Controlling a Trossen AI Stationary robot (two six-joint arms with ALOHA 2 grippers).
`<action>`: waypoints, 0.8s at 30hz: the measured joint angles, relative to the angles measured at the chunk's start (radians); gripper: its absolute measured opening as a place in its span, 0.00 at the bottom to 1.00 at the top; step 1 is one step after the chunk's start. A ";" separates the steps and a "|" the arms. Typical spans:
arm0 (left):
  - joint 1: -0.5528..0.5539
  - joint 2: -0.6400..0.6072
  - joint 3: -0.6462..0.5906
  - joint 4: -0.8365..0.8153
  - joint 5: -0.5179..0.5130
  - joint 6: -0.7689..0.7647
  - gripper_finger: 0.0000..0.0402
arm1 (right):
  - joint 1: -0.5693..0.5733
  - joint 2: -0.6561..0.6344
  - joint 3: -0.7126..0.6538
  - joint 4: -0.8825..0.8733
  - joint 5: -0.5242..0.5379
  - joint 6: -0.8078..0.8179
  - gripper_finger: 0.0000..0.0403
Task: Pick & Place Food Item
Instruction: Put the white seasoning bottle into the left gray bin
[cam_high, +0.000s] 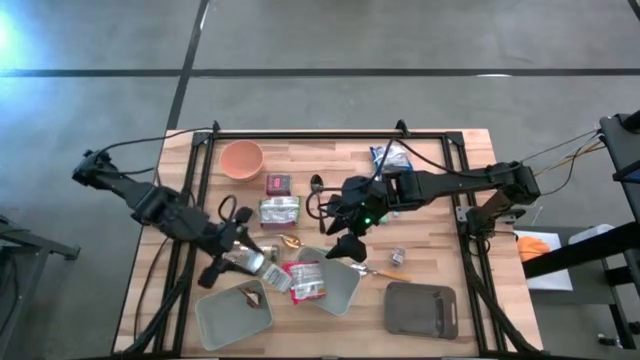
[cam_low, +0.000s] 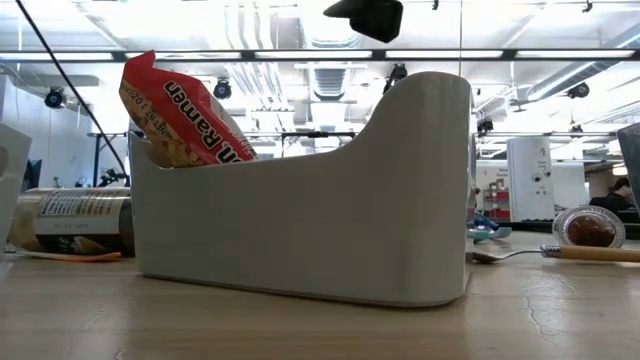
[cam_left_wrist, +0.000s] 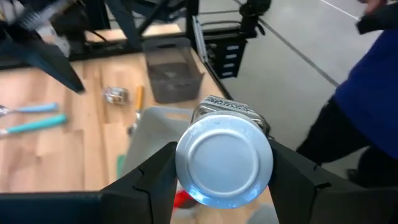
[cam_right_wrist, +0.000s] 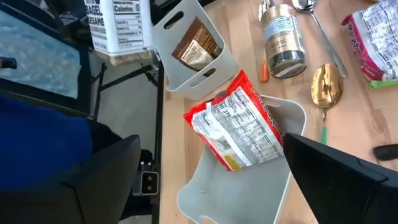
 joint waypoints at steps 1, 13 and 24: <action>-0.025 -0.002 0.000 -0.015 -0.009 -0.032 0.48 | 0.000 0.000 0.000 -0.003 0.010 0.003 0.96; -0.259 -0.006 0.000 -0.304 -0.002 -0.555 0.48 | 0.000 0.001 0.000 -0.002 0.114 0.103 0.96; -0.389 -0.004 0.000 -0.474 0.100 -0.879 0.48 | 0.001 0.001 0.000 -0.002 0.169 0.131 0.96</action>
